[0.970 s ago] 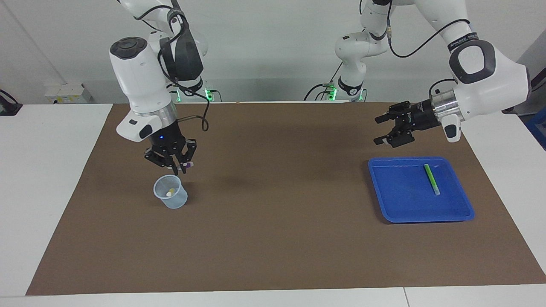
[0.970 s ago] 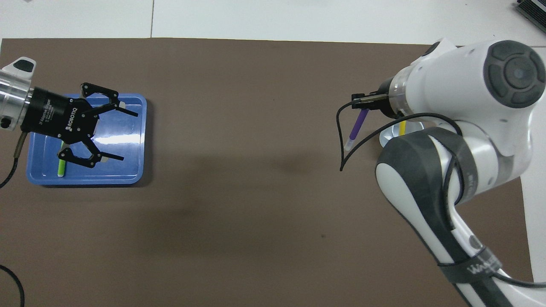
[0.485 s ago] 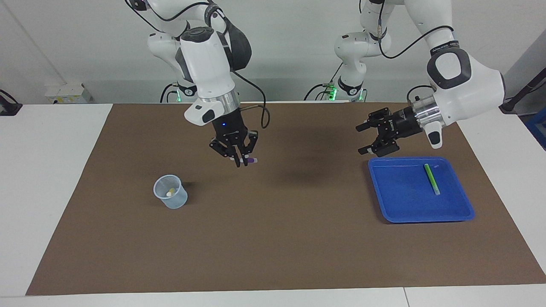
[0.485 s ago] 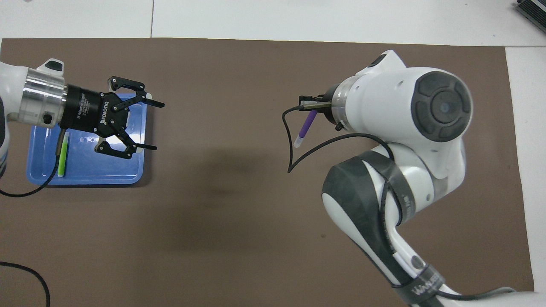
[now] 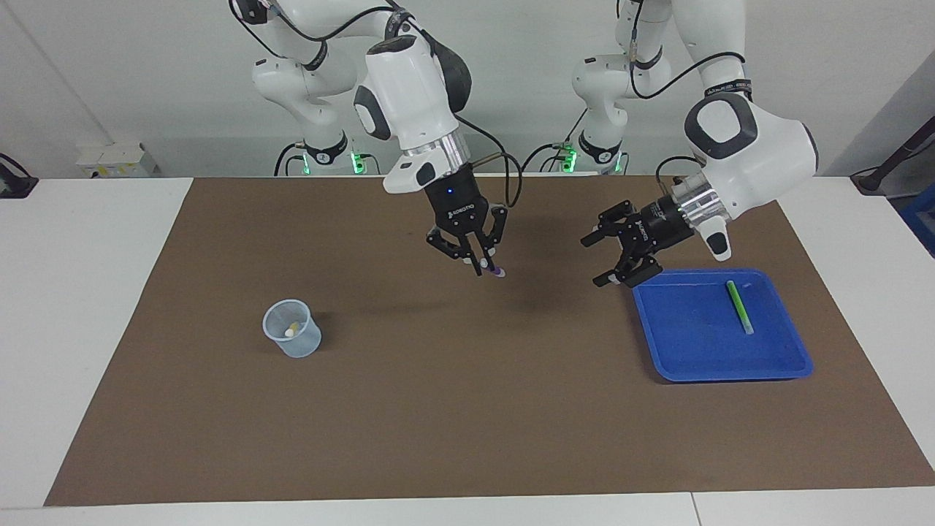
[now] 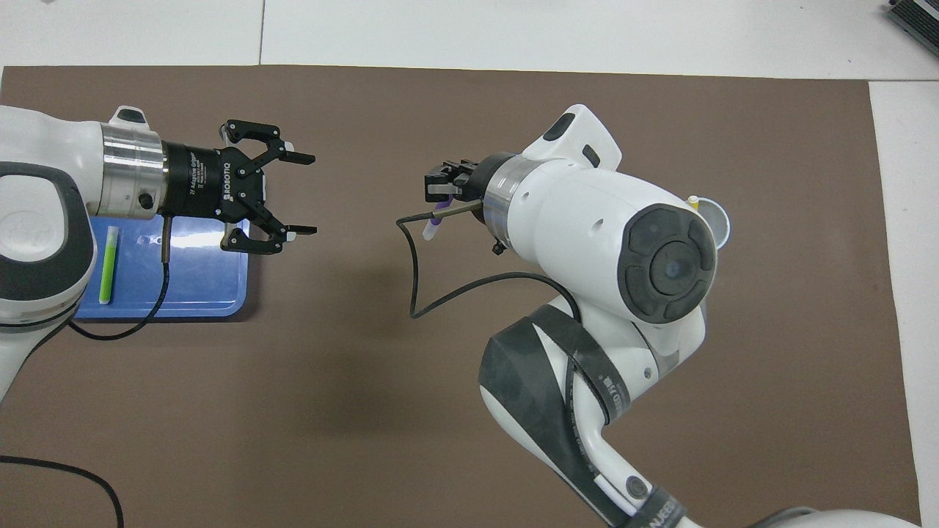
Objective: Right arm passes pens to left for tray arrangement
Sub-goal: 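Carry the purple pen into the open left gripper above the tray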
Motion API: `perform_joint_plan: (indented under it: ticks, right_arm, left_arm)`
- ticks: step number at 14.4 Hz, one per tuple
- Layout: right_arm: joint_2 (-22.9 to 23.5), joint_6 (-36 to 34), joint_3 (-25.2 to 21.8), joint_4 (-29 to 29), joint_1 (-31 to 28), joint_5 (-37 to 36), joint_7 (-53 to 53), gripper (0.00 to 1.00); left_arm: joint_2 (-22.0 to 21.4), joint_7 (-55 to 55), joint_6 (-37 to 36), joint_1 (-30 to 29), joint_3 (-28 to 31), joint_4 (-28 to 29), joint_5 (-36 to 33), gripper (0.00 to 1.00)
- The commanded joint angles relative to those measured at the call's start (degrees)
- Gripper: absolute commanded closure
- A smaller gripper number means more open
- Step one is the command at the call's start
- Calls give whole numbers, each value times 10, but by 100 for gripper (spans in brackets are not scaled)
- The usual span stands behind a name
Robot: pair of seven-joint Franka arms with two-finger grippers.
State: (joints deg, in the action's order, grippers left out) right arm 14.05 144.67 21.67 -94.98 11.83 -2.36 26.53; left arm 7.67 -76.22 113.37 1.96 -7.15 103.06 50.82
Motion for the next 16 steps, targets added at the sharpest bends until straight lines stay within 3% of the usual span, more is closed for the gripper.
perform_joint_plan:
  ticks: [1, 8, 16]
  right_arm:
    - [5, 44, -1, -6, 1, 0, -8, 100]
    - [36, 176, -1, -2, 33, -2, -13, 100]
    - [45, 223, -1, 5, 50, -5, -10, 100]
  left_arm:
    - [-24, -9, 26, 11, 8, 40, 40, 6]
    - [-31, -42, 88, 64, 8, 57, 105, 7]
    - [-27, -43, 107, 64, 8, 53, 127, 11]
